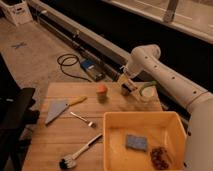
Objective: Wipe table surface with eraser
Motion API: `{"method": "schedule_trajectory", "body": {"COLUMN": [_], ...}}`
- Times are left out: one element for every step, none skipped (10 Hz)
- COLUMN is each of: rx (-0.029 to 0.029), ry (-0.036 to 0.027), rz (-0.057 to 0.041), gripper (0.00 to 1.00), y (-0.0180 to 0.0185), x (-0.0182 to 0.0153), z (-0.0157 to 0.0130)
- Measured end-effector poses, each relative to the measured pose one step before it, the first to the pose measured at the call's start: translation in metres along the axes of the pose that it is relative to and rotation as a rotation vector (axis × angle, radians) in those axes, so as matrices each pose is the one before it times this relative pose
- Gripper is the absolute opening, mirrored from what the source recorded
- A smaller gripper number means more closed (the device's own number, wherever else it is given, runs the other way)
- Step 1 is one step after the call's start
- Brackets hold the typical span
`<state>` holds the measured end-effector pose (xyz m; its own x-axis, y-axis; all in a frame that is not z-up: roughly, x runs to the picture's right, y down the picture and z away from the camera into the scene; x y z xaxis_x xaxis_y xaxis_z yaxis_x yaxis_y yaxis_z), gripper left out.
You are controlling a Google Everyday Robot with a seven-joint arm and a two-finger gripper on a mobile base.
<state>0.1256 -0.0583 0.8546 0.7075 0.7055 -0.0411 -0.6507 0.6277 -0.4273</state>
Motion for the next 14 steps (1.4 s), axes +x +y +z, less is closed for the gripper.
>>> {"method": "schedule_trajectory", "body": {"rx": [0.00265,0.0052,0.00294,0.00856,0.00788,0.01109,0.00475,0.00472,-0.00037,-0.00537,-0.00448,-0.00555,-0.0057,-0.0071], "ry": [0.00064,-0.00118,-0.00565,-0.0008,0.00414,0.00916,0.00547,0.00949,0.00737,0.01001,0.00239,0.0038,0.00336,0.00559], "rz": [0.00691,0.02393,0.03024,0.04689,0.03055,0.03367,0.02391,0.02049,0.01202,0.01814,0.00777,0.00311,0.00386,0.00317], "gripper": [0.65,0.65,0.65,0.65,0.65,0.65,0.65,0.65,0.65,0.65,0.65,0.65,0.65,0.65], "y": [-0.00181,-0.00369,-0.00653,-0.01578,-0.01139,-0.01051,-0.00394,-0.00524,-0.00191,-0.00086,0.00093,0.00239,0.00208,0.00252], "x": [0.00185,0.00067,0.0019,0.01171,0.00812,0.00729,0.00229,0.00431,0.00331,0.00529,0.00106,0.00074,0.00123,0.00183], "z": [-0.00045,0.00162,0.00109,0.00048,0.00103,0.00302,0.00308,0.00314,0.00276,0.00477,0.00139,0.00218,0.00118,0.00193]}}
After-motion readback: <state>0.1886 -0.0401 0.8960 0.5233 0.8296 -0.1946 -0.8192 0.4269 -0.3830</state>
